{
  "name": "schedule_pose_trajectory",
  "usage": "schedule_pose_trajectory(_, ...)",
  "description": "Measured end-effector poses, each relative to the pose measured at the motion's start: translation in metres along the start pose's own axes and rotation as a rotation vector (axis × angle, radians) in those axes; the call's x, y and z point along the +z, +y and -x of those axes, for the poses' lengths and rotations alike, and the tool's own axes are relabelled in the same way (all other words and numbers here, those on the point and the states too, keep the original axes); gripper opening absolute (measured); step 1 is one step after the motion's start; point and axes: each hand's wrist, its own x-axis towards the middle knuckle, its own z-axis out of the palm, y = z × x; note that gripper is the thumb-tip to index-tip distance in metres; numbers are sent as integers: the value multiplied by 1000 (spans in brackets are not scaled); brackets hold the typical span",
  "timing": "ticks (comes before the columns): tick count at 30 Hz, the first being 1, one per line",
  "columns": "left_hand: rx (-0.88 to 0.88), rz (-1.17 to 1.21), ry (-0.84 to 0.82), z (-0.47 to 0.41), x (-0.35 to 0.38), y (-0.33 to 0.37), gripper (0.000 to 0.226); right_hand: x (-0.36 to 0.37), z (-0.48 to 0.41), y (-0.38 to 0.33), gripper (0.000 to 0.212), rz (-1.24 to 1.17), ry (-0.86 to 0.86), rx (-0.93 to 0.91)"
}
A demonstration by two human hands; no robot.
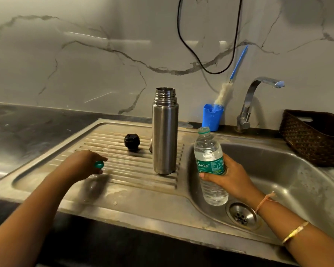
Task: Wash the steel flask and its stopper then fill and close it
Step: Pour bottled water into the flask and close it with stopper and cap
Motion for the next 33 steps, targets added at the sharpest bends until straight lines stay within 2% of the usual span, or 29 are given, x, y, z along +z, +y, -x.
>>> schedule_pose_trajectory(4, -4, -76, -78, -11, 8, -12, 52, 0, 1, 0, 52, -15, -3, 9)
schedule_pose_trajectory(7, -25, 32, -99, -12, 9, -14, 61, -1, 1, -1, 50, -37, 8, 13)
schedule_pose_trajectory(9, -45, 106, -86, -9, 9, -15, 71, -1, 1, -2, 48, -55, 12, 17)
schedule_pose_trajectory(13, -29, 69, 22, -5, 0, -1, 89, -5, 1, -4, 46, -64, 46, 8)
schedule_pose_trajectory(18, 152, 630, 88, 3, -12, 69, 104, -13, -3, -2, 47, -73, 133, 21)
schedule_pose_trajectory(22, 153, 899, 153, -7, -7, 128, 114, -25, -3, 1, 48, -57, 212, 48)
schedule_pose_trajectory(27, 156, 1106, 253, -17, -1, 171, 112, -45, 2, 8, 46, -10, 283, 87)
schedule_pose_trajectory(30, 113, 1181, 354, -19, 2, 189, 91, -57, 4, 14, 46, 19, 308, 96)
schedule_pose_trajectory(33, 153, 1153, 398, -19, 10, 209, 69, -70, 5, 20, 46, 39, 336, 113)
